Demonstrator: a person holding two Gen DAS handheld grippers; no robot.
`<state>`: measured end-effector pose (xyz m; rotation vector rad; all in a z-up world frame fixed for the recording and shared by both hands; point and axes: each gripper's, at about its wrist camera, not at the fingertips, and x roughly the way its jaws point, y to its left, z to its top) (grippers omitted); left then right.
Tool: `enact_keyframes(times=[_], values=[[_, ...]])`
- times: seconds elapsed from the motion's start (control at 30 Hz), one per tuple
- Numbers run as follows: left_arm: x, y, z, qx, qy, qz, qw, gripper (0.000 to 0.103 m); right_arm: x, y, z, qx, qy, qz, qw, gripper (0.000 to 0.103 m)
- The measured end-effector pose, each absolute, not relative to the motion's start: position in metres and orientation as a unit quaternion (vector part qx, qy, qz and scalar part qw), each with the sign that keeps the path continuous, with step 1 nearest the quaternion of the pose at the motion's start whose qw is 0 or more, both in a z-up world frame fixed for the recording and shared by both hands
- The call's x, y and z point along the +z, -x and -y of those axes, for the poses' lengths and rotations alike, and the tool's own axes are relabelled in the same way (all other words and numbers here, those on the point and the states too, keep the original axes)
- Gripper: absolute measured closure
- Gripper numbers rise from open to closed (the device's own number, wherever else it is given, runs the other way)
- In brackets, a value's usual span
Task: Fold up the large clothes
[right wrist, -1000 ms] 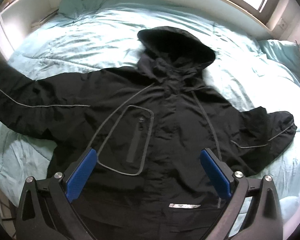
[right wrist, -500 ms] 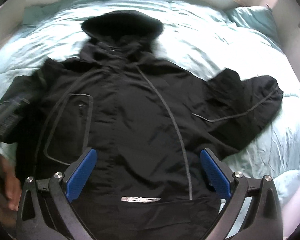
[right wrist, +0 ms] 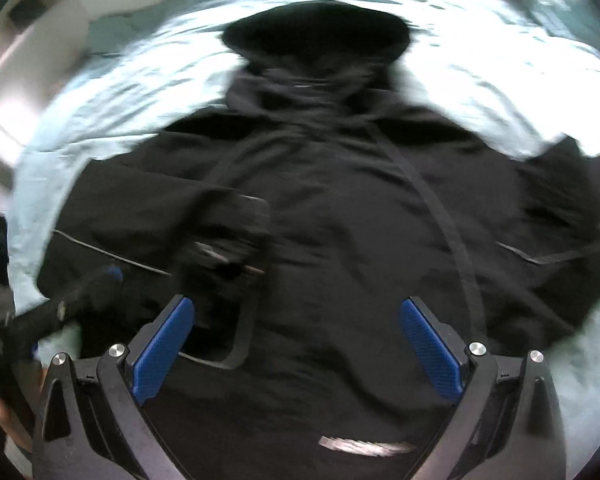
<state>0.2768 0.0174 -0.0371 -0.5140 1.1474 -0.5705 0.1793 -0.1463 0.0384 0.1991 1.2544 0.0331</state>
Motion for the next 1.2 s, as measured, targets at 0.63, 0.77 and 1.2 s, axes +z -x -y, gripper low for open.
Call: enact_keyframes(times=[0.63,0.77,1.2], values=[[0.005,-0.266,-0.075,-0.163,0.124,-0.494,0.845,0.03,0.034,-0.199,0.146,0.024,-0.177,-0.539,0.823,0.066],[0.003,-0.281,-0.052,-0.176,0.114,-0.491,0.845,0.03,0.081,-0.184,0.205,-0.079,-0.121,-0.489,0.86,0.066],[-0.102,-0.331,0.023,-0.15,0.016,-0.577,0.803,0.031,-0.05,-0.192,0.318,-0.124,-0.108,-0.591,0.79,0.062]])
